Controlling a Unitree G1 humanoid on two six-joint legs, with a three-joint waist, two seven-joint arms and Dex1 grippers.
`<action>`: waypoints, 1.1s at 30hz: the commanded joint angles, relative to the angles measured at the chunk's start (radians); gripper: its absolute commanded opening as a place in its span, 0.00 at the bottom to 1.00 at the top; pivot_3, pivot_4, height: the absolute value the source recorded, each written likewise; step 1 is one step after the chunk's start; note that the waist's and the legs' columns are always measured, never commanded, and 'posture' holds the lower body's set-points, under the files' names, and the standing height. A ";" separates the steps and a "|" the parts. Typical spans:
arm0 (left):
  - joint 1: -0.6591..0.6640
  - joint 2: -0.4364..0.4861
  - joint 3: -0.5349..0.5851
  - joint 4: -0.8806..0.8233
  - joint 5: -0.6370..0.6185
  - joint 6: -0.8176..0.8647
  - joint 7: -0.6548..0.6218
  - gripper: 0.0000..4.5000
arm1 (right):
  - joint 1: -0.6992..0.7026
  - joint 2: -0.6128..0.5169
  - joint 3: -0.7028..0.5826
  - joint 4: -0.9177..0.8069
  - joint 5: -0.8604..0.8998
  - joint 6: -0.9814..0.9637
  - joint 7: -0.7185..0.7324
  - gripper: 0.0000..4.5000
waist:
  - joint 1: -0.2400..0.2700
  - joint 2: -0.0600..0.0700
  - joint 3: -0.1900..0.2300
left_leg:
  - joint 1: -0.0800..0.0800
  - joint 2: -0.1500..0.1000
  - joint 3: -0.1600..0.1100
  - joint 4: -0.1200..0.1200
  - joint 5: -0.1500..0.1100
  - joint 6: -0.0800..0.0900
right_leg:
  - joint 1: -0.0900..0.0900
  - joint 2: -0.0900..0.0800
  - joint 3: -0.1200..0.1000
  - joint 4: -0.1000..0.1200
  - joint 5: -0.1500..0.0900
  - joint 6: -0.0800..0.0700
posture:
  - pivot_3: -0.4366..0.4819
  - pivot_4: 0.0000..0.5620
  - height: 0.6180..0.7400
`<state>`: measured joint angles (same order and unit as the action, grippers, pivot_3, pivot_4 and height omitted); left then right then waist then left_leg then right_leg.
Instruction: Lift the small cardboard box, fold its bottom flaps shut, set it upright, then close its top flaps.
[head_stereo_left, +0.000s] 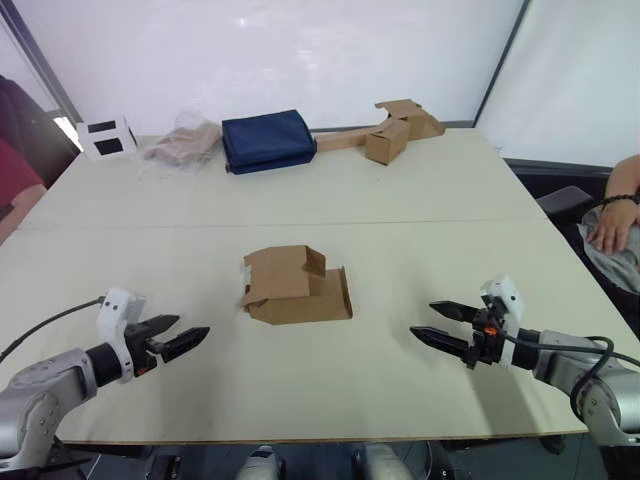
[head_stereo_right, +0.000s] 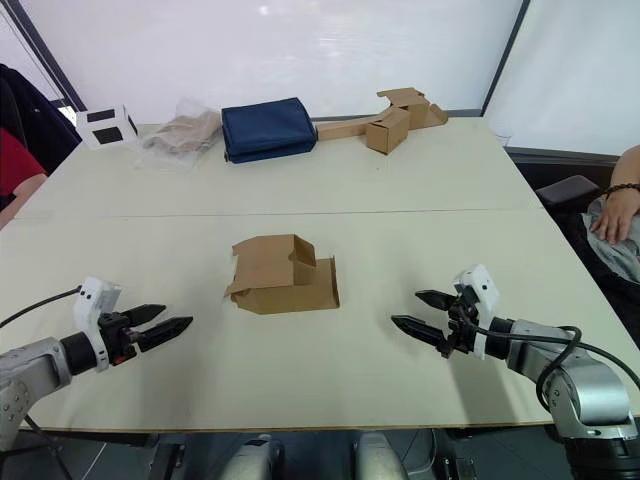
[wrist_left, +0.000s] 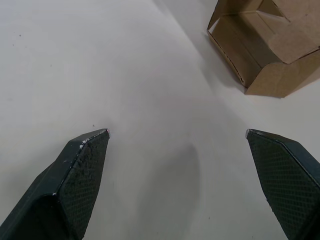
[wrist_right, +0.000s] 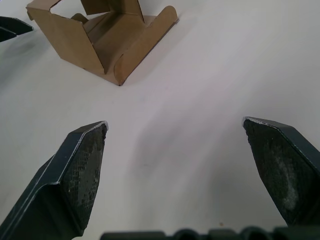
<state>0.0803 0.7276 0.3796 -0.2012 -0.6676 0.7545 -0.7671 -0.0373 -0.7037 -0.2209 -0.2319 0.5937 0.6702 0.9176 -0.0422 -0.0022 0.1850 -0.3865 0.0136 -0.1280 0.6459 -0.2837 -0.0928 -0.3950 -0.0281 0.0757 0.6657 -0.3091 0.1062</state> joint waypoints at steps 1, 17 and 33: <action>0.010 0.011 0.032 -0.012 -0.008 -0.028 -0.026 1.00 | -0.016 -0.012 -0.003 -0.015 0.008 -0.010 0.005 0.99 | 0.000 0.000 0.000 | 0.000 0.000 0.000 0.000 0.000 0.000 | 0.000 0.000 0.000 0.000 0.000 0.000 | 0.48 0.27 1.00; -0.019 0.000 0.066 0.018 -0.020 -0.049 -0.015 1.00 | -0.066 -0.012 0.015 0.000 0.009 -0.001 0.002 0.99 | 0.000 0.000 0.000 | 0.000 0.000 0.000 0.000 0.000 0.000 | 0.000 0.000 0.000 0.000 0.000 0.000 | 0.48 0.27 1.00; -0.155 0.061 0.044 0.128 -0.118 0.115 -0.092 1.00 | -0.090 -0.016 0.018 -0.020 -0.012 -0.022 -0.043 0.99 | -0.001 0.000 0.000 | 0.000 0.000 0.000 0.000 0.000 0.000 | 0.000 0.000 0.000 0.000 0.000 0.000 | 0.48 0.27 1.00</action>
<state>-0.0578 0.7713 0.4156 -0.0904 -0.7336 0.8192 -0.8263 -0.1299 -0.7228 -0.1926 -0.2127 0.5801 0.6686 0.8780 -0.0433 -0.0022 0.1849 -0.3866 0.0135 -0.1280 0.6461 -0.2837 -0.0928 -0.3952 -0.0279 0.0755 0.6660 -0.3091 0.1063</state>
